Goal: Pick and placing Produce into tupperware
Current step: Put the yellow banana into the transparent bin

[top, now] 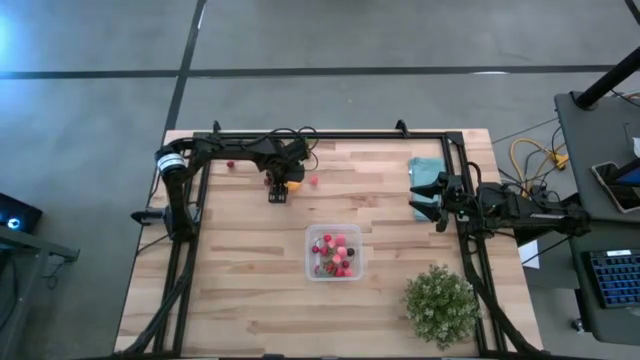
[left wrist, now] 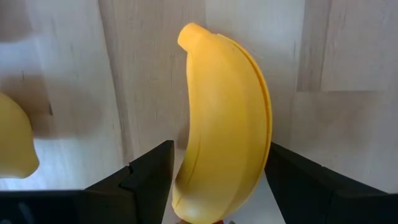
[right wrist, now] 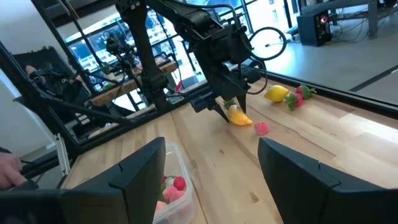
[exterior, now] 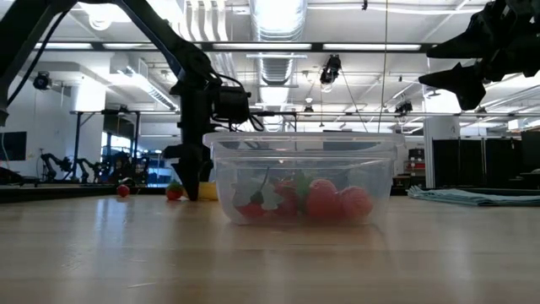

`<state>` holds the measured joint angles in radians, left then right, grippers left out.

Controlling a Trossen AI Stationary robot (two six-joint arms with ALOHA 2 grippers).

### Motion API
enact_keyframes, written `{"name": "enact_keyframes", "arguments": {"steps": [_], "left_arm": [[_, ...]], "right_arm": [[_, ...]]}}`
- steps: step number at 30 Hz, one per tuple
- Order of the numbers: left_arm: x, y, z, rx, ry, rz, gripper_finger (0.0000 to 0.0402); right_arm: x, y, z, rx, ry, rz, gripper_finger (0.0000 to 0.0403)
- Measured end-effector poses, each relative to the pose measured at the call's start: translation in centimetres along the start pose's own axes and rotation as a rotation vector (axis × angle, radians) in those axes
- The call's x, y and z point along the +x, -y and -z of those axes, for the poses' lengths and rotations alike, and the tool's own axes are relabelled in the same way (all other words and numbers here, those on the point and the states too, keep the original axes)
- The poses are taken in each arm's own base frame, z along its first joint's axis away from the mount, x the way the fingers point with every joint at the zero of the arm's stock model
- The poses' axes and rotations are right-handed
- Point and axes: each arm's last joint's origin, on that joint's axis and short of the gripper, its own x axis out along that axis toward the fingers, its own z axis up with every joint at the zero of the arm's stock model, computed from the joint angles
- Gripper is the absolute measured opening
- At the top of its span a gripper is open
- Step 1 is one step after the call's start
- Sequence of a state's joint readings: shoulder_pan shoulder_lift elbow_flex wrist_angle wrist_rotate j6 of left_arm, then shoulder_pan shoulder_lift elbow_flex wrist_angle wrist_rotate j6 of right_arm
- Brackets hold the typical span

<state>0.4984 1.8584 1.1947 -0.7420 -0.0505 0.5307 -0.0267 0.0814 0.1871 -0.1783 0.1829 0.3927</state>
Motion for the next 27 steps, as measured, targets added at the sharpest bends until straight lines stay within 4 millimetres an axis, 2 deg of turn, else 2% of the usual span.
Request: {"name": "enact_keyframes", "arguments": {"steps": [11,14,18,21,24,27], "left_arm": [[-0.1,0.1,-0.2,-0.043,0.005,-0.002,0.0159],[-0.9,0.3,-0.6,-0.089,0.036,-0.001,0.0149],[-3.8,1.5,-1.9,-0.125,0.164,0.046,0.0146],[-6.7,3.2,-2.9,-0.139,0.262,0.066,0.0146],[-9.9,5.6,-3.7,-0.112,0.38,0.096,0.0146],[-12.1,8.7,-4.5,-0.098,0.475,0.141,0.0145]], "right_arm": [[0.0,0.0,0.0,0.0,0.0,0.0,0.0251],[0.0,0.0,0.0,0.0,0.0,0.0,0.0248],[0.0,0.0,0.0,0.0,0.0,0.0,0.0247],[0.0,0.0,0.0,0.0,0.0,0.0,0.0249],[0.0,0.0,0.0,0.0,0.0,0.0,0.0252],[0.0,0.0,0.0,0.0,0.0,0.0,0.025]]}}
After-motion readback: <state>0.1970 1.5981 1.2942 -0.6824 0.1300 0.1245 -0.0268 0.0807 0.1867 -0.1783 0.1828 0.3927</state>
